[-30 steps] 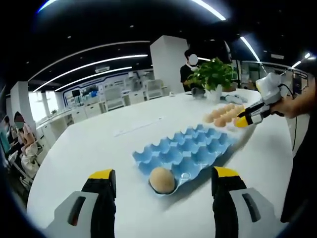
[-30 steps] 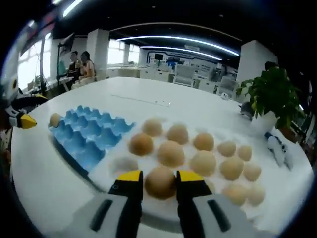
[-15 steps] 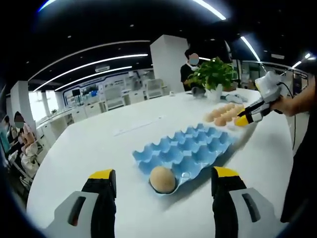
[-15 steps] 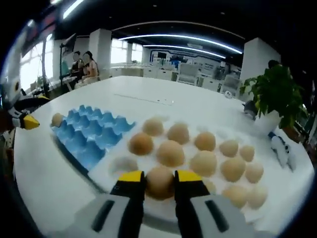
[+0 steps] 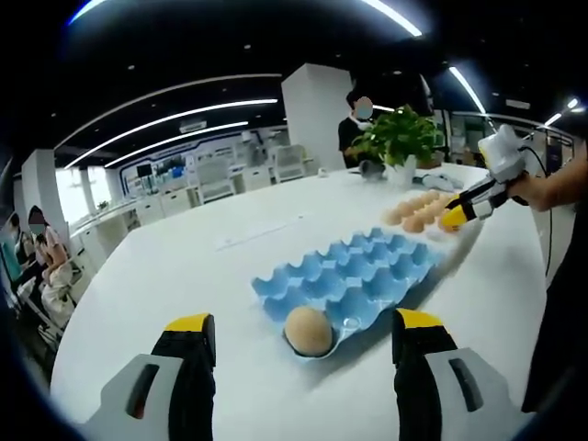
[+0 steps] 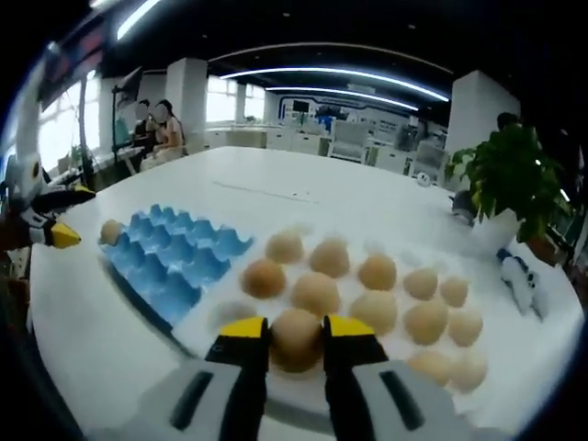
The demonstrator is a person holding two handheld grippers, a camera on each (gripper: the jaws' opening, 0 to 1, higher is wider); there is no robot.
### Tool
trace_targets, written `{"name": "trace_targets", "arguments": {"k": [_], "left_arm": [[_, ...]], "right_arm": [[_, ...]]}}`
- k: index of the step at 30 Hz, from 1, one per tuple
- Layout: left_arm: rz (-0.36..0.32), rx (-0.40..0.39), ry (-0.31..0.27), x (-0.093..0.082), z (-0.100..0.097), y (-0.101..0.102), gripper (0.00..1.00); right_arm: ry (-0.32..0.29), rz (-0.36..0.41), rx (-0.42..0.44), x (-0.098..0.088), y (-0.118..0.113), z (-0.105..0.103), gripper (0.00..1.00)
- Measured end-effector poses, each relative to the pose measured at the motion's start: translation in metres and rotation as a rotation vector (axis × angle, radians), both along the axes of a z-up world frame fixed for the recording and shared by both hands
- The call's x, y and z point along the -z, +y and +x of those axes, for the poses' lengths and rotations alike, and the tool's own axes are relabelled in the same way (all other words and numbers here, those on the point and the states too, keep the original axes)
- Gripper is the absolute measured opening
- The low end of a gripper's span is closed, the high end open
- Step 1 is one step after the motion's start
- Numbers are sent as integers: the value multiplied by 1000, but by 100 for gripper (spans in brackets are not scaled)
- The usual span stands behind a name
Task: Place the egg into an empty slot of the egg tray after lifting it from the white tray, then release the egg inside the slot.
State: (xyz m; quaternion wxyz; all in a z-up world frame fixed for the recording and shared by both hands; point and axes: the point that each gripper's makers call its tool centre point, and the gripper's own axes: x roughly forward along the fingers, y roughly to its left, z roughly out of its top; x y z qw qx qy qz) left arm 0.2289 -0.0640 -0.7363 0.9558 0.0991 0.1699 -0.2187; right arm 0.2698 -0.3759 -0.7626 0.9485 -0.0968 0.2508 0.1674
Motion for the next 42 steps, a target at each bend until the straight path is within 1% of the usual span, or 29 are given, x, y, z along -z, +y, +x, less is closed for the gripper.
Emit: {"name": "trace_targets", "arguments": {"k": [2,3,5,7,20,24,38,42], "left_arm": [[-1,2,-3,-1,-1,-2,80],[-1,3,-2,-1,-1,-2,80],[0,3,-1,0,-2,-2,80],[0,3,0,0,-2,-2,80],[0,-2,-2,1,-3,0,80],[0,-1,-3,0,-2,0,80],[-2,2,-12,-2,-2,1,80],[-2,1,-11,-1,-2,2,80]], "right_arm": [[-11,11,-4,-7,2,0,22],[-26,12,-9,-11,3,1,22],[-23,18,-12,-12,4,2,22],[-35,21,-19,-15,6,3,22],[-30,56,-25,-18,14,4,22],[-40,66,-33,-22,18,3,22],[-51,100,-129,-32,62,6,22],[-41,114,-163,-32,76,6,22]]}}
